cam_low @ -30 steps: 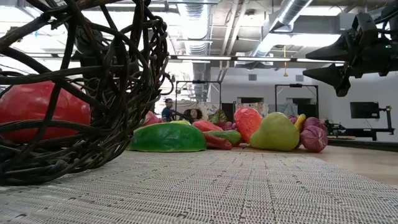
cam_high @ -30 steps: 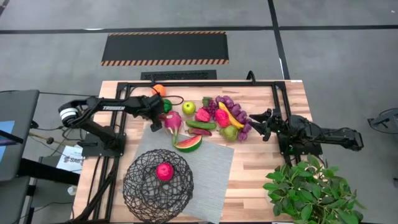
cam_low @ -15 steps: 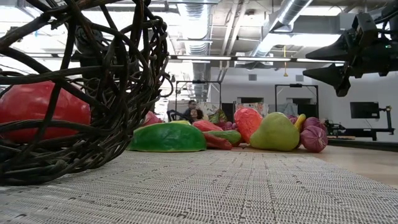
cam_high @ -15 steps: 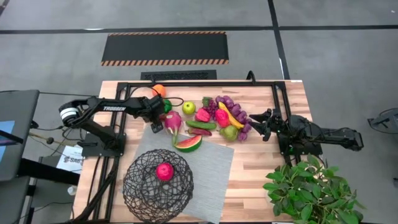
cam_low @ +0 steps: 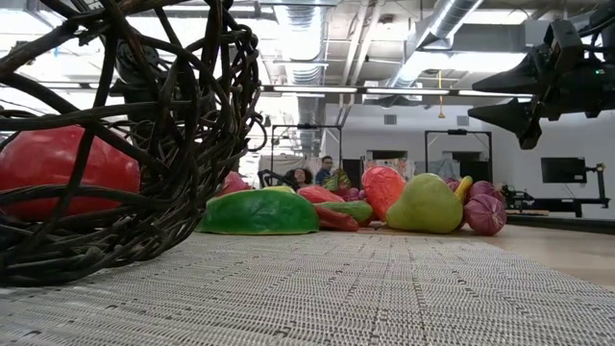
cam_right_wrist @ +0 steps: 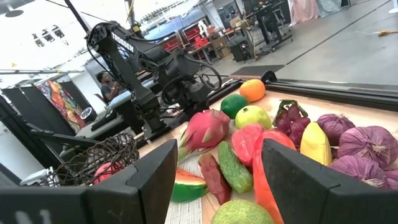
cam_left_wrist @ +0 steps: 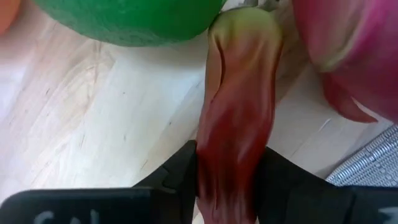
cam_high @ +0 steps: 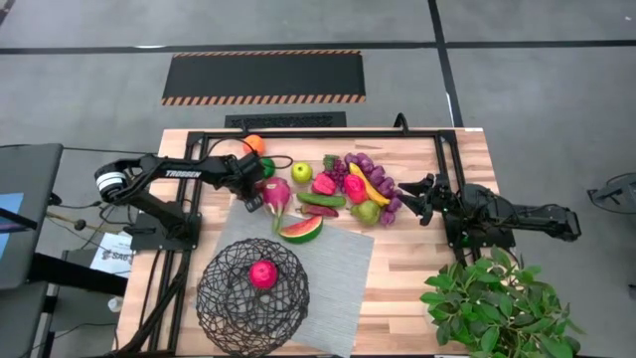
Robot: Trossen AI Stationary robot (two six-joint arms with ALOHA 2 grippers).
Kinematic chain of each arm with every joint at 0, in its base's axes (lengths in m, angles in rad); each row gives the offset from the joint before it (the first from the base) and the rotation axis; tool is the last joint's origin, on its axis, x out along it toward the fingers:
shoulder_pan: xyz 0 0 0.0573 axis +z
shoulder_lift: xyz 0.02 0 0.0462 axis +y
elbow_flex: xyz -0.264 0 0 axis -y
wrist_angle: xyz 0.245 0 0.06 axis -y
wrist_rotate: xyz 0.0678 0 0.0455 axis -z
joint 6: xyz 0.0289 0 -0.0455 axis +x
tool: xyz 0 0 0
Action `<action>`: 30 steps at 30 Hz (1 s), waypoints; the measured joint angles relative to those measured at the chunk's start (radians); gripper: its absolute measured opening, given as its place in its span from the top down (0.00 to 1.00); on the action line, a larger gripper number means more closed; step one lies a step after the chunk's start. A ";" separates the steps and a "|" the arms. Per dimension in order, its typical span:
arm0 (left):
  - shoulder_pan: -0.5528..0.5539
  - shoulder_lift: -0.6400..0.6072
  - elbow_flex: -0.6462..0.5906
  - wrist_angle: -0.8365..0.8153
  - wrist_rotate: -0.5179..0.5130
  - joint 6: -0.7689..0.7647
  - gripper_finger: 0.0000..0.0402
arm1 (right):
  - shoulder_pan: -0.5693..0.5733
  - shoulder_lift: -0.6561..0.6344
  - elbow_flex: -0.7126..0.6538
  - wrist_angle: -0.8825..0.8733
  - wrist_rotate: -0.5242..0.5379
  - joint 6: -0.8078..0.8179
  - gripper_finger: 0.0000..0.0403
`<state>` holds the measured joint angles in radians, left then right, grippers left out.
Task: Build produce basket
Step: Put the top red chili pepper into the mesh basket
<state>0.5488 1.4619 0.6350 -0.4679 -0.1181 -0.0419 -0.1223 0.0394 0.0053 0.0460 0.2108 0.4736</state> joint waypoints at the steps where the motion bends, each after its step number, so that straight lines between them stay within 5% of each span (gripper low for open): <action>1: 0.000 -0.006 0.000 0.000 -0.001 -0.006 0.76 | 0.000 0.000 0.000 0.000 0.000 0.000 0.37; 20: 0.001 -0.292 0.071 -0.008 -0.047 -0.114 0.75 | 0.000 0.000 0.000 0.000 0.000 0.034 0.37; 30: -0.058 -0.443 0.149 0.055 0.200 -0.252 0.75 | 0.000 0.000 0.000 0.000 -0.001 0.034 0.37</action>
<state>0.4903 1.0187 0.7842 -0.4129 0.0821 -0.2942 -0.1223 0.0391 0.0053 0.0462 0.2100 0.5076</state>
